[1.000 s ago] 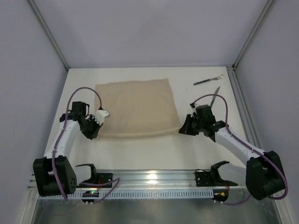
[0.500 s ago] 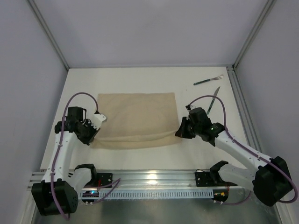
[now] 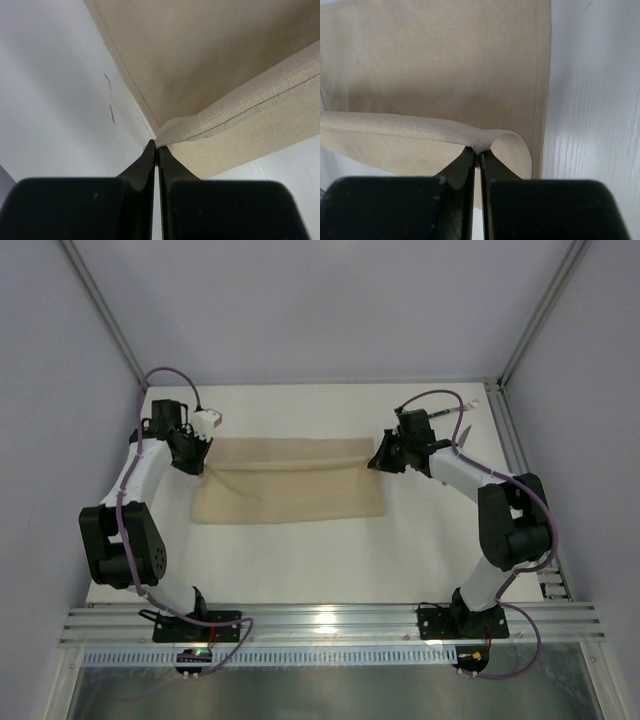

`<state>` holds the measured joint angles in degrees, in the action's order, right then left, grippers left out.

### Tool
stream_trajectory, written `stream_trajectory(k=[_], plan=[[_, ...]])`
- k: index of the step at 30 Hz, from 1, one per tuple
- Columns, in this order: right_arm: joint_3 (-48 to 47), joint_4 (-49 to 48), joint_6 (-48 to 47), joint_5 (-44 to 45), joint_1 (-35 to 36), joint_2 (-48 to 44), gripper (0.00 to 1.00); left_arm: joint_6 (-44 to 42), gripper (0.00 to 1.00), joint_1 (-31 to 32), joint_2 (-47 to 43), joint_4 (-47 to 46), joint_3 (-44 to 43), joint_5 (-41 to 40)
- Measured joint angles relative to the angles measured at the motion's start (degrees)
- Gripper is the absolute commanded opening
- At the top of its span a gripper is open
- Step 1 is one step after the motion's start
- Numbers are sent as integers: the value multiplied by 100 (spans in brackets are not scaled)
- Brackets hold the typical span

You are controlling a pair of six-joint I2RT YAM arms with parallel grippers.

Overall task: Fold the napkin into a case and place the utensils inside
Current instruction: Fold and flatten the napkin at the center of the board.

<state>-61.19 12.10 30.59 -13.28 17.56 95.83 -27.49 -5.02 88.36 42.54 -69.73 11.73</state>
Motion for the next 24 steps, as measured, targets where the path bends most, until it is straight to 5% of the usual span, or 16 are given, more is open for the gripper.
stream_trajectory(k=[9,17,24], plan=[[-942,-227,195,-136,-328,1204,4,208,0,251,1591,-501,-1241,-306],[-942,-380,507,-59,-426,1309,4,278,1,424,2127,-669,-1384,-603],[-1008,-476,695,-48,-431,1661,4,295,11,459,2378,-831,-1528,-774]])
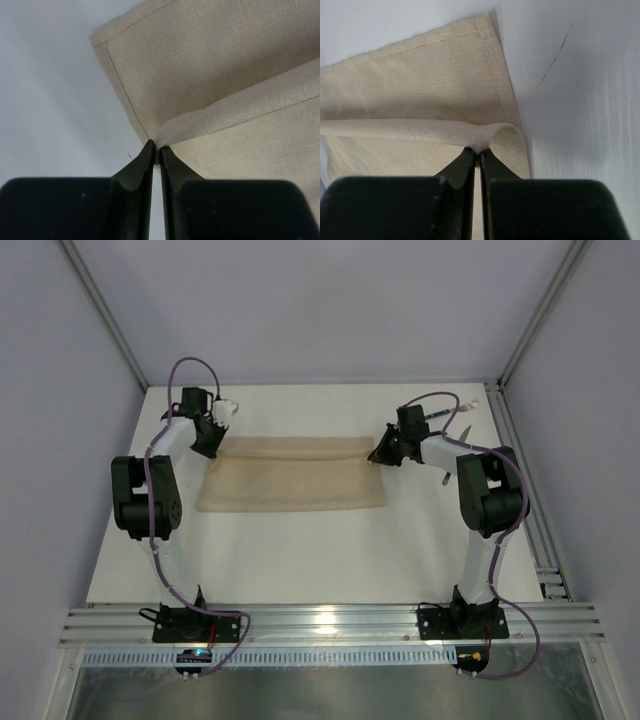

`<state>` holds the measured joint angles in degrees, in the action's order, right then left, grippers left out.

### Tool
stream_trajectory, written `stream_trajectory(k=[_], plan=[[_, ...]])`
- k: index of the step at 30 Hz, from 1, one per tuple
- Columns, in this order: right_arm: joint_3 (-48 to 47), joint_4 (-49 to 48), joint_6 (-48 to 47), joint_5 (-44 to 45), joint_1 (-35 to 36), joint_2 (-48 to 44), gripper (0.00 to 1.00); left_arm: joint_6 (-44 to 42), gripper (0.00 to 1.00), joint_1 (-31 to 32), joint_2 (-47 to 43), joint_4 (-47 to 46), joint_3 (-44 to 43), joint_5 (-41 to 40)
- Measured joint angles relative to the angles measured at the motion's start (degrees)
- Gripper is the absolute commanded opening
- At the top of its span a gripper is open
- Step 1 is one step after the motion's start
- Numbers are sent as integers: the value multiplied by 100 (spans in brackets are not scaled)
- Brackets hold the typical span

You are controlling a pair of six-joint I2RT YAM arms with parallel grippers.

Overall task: Fold the napkin into a case and place the utensils inside
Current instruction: Fold and flatten the napkin at the center of the board.

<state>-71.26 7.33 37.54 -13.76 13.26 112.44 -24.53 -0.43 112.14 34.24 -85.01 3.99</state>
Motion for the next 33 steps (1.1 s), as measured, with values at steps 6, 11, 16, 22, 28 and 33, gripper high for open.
stream_trajectory(k=[6,11,16,22,28,33], plan=[[0,-50,164,22,-28,131,20,13,27,85,142,-155,-11,-155],[0,-157,280,120,-74,133,35,-9,44,181,214,-387,-13,-339],[-101,-295,389,151,-125,232,39,15,52,186,284,-691,-17,-575],[-393,-378,562,149,-168,439,39,46,59,186,522,-848,-422,-730],[-1010,-380,734,144,-289,782,39,70,62,186,984,-826,-1185,-793],[-1499,-236,691,205,-437,942,43,197,62,175,1102,-643,-1517,-726]])
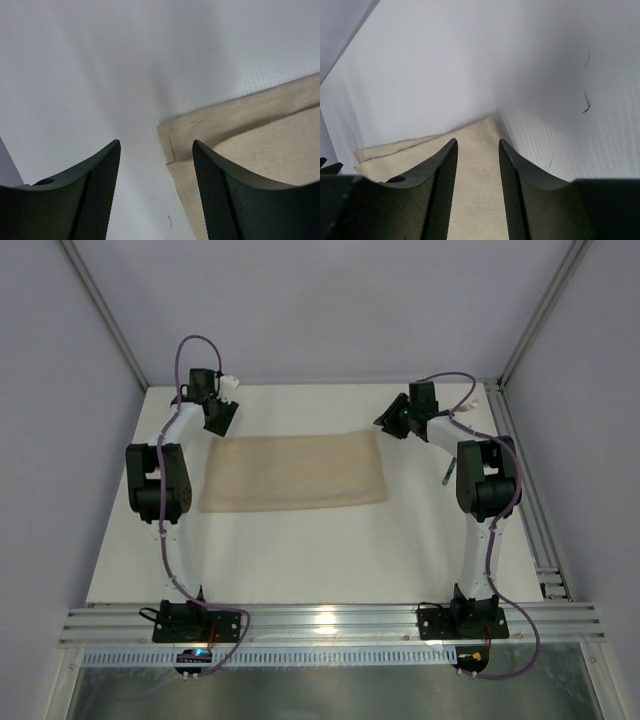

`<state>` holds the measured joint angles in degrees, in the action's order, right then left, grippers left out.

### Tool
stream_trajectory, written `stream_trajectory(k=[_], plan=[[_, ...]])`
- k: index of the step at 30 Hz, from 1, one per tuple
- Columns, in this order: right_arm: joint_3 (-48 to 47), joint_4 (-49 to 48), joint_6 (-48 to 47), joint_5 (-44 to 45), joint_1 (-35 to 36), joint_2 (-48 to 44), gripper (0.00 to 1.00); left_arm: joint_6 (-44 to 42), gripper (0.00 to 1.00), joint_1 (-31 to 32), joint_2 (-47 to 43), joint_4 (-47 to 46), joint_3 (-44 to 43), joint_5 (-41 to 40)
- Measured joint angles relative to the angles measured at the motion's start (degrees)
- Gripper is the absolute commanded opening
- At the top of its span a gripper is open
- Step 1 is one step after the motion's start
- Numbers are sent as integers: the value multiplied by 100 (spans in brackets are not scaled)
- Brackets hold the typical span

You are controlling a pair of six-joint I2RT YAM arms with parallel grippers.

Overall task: Fold the napkin into a case and place the utensils inside
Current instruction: Fold and flatten the napkin at the center of the board, then move the rectangle-folded napkin to the center of the board.

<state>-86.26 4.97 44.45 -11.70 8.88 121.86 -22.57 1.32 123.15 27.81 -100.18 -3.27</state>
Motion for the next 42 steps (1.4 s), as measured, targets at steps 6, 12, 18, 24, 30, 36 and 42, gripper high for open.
stream_trajectory(k=[6,12,18,24,30,36,42], plan=[[-138,282,-529,101,-59,-142,47,262,62,-160,-396,345,387,446],[1215,605,-1150,205,-26,-1281,54,455,67,-629,-1620,774,1676,984],[2474,756,-1510,149,219,-2197,55,568,68,-702,-2562,1062,3005,1263],[3091,643,-1576,-52,439,-2214,46,614,65,-684,-2527,1058,3456,1283],[3381,197,-1515,-210,439,-2273,32,627,61,-686,-2507,935,3716,1272],[3926,70,-1495,-262,461,-2658,16,688,47,-704,-2341,826,3891,1226],[4297,4,-1486,-293,476,-2933,4,737,16,-728,-2302,693,3880,1222]])
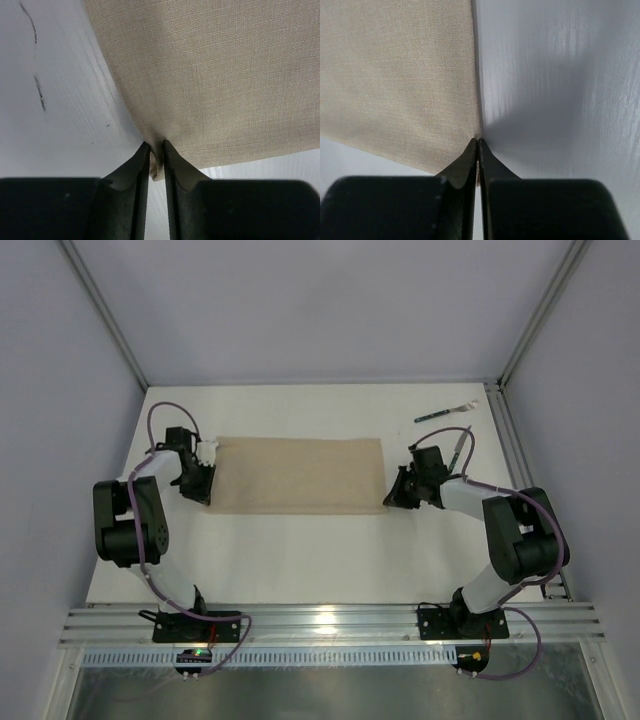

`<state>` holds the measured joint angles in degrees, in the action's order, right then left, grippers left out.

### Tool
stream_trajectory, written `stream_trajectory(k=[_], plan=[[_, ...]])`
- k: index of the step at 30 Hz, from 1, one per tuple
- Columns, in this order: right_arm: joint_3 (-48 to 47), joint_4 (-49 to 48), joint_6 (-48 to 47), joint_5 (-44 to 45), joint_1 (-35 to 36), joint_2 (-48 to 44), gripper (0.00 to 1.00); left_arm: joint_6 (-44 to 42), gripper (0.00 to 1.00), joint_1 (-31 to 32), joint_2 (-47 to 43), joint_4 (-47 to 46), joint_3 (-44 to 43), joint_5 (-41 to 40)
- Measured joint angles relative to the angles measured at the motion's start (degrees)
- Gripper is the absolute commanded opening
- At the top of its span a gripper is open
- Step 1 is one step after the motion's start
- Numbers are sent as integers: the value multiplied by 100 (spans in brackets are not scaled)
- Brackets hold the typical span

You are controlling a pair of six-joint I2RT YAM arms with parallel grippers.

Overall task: Fold the napkin into a case and place the utensils inside
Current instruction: Move the rectangle-folded napkin to the center of the board, then smooth out the rectangle-folded napkin at the center of the board.

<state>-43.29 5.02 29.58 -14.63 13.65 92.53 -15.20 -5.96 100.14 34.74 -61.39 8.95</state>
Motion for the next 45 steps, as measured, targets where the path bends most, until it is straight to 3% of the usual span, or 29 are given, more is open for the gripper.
stream_trajectory(k=[1,2,6,11,13,14,15,18,22,24,25,28,33,38,45], plan=[[50,-4,2,-9,0,-42,4,-17,1,-9,7,-4,-2,20],[98,-4,2,-22,2,-85,4,-17,0,-17,11,0,-2,66],[409,116,-20,-31,11,-446,4,-212,0,-17,-33,20,55,223],[1150,774,-37,37,39,-1615,4,-525,0,-2,-527,382,608,448],[1416,1021,7,46,44,-2144,11,-647,0,0,-758,664,852,507],[1545,1154,52,48,44,-2439,30,-719,3,0,-883,844,966,533],[1683,1296,107,59,44,-2765,43,-807,29,0,-997,1023,1060,544],[1834,1711,212,105,42,-3300,55,-1056,59,-9,-1300,1563,1154,573],[1591,2074,177,304,20,-3499,52,-1095,60,-24,-1746,2017,951,610],[1202,2120,59,404,-76,-3265,45,-1008,52,-39,-1773,2006,581,651],[949,2074,-9,415,-138,-3034,35,-925,49,-46,-1746,1943,411,669],[103,1770,-271,404,-319,-2083,19,-688,39,-55,-1423,1521,-234,734],[-1281,1285,-669,328,-487,-238,19,-452,45,-55,28,717,-1189,852],[-2225,1215,-962,306,-516,981,25,-385,45,-55,1196,468,-1786,909],[-2656,1231,-1237,245,-516,1659,29,-363,42,-55,1375,188,-1897,909]])
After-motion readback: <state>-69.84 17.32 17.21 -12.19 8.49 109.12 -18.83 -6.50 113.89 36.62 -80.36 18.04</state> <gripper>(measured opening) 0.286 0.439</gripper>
